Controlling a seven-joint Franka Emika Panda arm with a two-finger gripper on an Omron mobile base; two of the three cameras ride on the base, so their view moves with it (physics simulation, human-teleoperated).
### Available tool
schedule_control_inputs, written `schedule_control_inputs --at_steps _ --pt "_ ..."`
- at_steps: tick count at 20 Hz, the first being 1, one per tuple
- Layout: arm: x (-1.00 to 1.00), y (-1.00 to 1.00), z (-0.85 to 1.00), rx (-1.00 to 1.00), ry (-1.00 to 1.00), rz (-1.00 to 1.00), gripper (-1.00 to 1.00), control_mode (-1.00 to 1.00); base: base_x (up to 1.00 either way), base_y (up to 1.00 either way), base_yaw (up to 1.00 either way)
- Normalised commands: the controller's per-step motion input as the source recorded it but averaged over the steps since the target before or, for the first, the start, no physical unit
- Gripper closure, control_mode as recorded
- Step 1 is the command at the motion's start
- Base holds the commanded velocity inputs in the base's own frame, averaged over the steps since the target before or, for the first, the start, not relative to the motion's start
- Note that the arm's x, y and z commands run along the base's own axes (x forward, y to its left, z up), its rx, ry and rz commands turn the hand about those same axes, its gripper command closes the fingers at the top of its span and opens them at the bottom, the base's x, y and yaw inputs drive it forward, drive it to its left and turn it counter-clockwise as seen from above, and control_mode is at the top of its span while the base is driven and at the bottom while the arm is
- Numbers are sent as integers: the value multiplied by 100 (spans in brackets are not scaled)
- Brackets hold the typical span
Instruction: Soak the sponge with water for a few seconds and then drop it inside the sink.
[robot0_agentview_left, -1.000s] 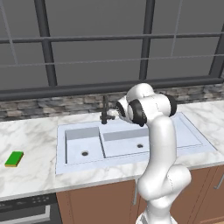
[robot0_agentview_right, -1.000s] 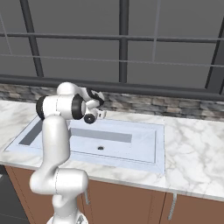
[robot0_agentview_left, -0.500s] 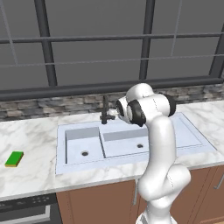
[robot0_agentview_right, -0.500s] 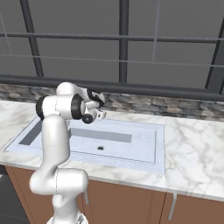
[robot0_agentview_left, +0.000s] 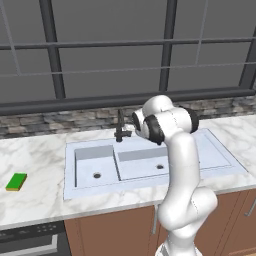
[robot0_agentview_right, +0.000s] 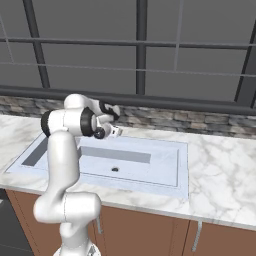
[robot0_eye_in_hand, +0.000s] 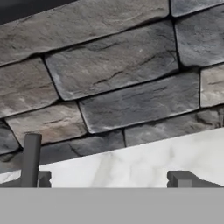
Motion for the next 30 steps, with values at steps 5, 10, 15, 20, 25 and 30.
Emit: schedule_control_inputs --at_steps 5,10,15,20,25,30 --pt "0 -79 -62 0 9 -8 -100 -100 0 0 0" --pt "0 -77 -66 0 9 -7 -100 -100 0 0 0" --pt "0 -71 -44 0 4 -7 -100 -100 0 0 0" --pt "0 -46 2 1 0 -2 -100 -100 0 0 0" --pt "0 -51 18 8 0 0 -100 -100 0 0 0" --pt "0 -53 27 12 0 0 -100 -100 0 0 0"
